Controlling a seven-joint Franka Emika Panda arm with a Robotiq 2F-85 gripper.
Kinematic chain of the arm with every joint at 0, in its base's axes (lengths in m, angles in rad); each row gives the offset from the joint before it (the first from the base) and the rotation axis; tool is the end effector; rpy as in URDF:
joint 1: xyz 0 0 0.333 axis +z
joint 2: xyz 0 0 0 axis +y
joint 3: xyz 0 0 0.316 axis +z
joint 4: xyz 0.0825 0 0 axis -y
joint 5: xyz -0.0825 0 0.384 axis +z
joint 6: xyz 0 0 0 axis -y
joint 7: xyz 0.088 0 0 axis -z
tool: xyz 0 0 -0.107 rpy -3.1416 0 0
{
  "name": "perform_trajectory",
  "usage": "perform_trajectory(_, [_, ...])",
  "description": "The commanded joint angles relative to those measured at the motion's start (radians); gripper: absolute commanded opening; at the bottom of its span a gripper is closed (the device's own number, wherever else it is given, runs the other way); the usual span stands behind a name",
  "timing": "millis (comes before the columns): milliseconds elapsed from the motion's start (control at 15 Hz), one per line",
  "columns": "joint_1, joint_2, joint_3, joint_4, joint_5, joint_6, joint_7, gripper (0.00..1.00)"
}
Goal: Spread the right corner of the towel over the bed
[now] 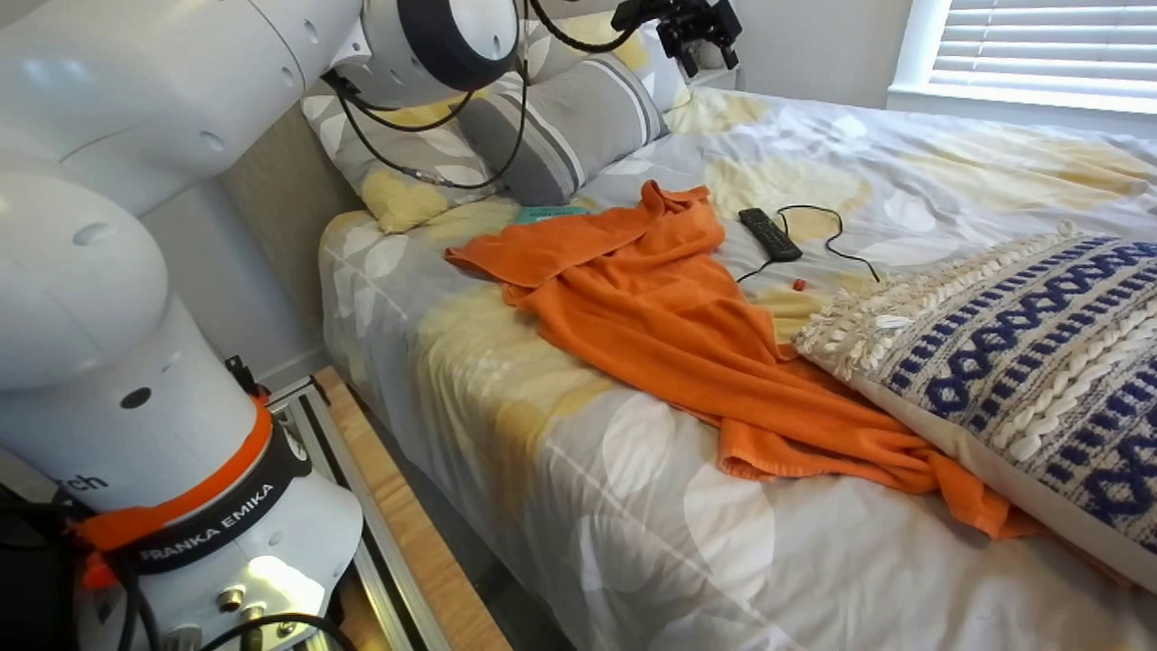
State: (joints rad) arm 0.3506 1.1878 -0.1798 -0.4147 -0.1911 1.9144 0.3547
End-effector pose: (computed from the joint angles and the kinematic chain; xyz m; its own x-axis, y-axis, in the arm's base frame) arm 0.7956 0.2247 0.3776 0.9180 0.0392 0.3947 -0.0562 -0.9722 0.2272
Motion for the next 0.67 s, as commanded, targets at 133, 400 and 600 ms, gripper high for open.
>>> perform_trajectory(133, [-0.024,-0.023,0.050,-0.001,0.020,-0.005,-0.033,1.00])
perform_trajectory(400, [-0.013,-0.037,0.053,-0.026,0.014,-0.079,-0.035,1.00])
perform_trajectory(600, [-0.002,-0.057,0.070,-0.044,0.020,-0.230,-0.087,1.00])
